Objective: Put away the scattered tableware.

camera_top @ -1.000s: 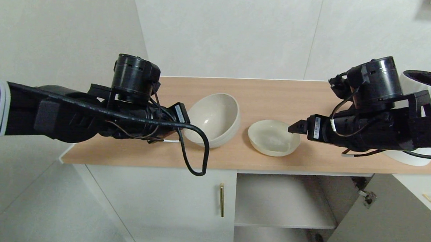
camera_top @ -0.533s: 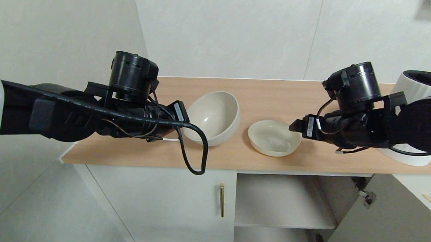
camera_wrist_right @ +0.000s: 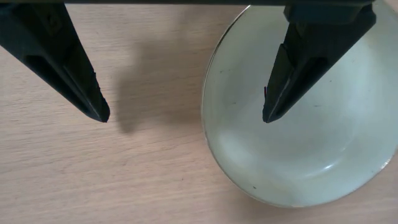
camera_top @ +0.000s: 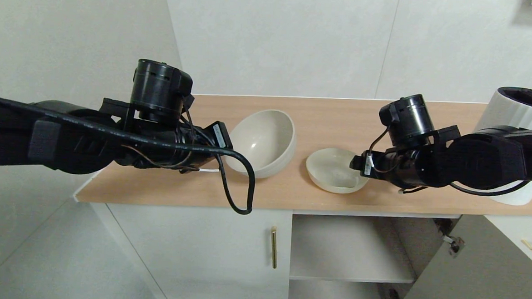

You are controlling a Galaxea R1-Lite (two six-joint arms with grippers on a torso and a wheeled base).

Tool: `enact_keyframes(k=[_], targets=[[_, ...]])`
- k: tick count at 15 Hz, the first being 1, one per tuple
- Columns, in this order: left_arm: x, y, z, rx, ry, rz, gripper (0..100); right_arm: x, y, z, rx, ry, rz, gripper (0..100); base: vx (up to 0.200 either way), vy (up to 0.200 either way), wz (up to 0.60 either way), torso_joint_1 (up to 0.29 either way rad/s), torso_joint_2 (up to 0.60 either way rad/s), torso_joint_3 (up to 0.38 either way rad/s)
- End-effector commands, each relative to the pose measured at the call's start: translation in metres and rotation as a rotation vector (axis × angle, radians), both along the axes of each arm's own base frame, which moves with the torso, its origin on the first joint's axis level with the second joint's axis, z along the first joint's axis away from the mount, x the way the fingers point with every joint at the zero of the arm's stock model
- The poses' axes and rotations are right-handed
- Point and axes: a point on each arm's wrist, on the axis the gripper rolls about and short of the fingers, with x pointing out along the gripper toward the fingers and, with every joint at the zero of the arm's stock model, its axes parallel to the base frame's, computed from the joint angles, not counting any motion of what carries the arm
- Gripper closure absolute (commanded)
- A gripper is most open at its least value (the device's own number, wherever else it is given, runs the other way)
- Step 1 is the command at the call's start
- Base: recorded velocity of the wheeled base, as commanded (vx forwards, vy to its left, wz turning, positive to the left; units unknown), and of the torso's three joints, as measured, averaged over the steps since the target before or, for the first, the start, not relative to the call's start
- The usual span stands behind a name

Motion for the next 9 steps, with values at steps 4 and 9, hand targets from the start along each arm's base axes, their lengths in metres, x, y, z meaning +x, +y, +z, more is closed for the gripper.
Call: enact_keyframes(k=[4, 9], targets=[[-0.0008, -0.0001, 0.0011, -0.002, -0.003, -0.001, 100, 0.001, 0.0007, -0.0028, -0.006, 0.007, 0.002, 100, 0.0, 0.0, 0.0, 0.0, 0.0, 0.0], [-0.0006, 0.0004, 0.0011, -0.002, -0.003, 0.001, 100, 0.0, 0.0009, -0.002, -0.004, 0.006, 0.004, 100, 0.0, 0.0, 0.0, 0.0, 0.0, 0.0]])
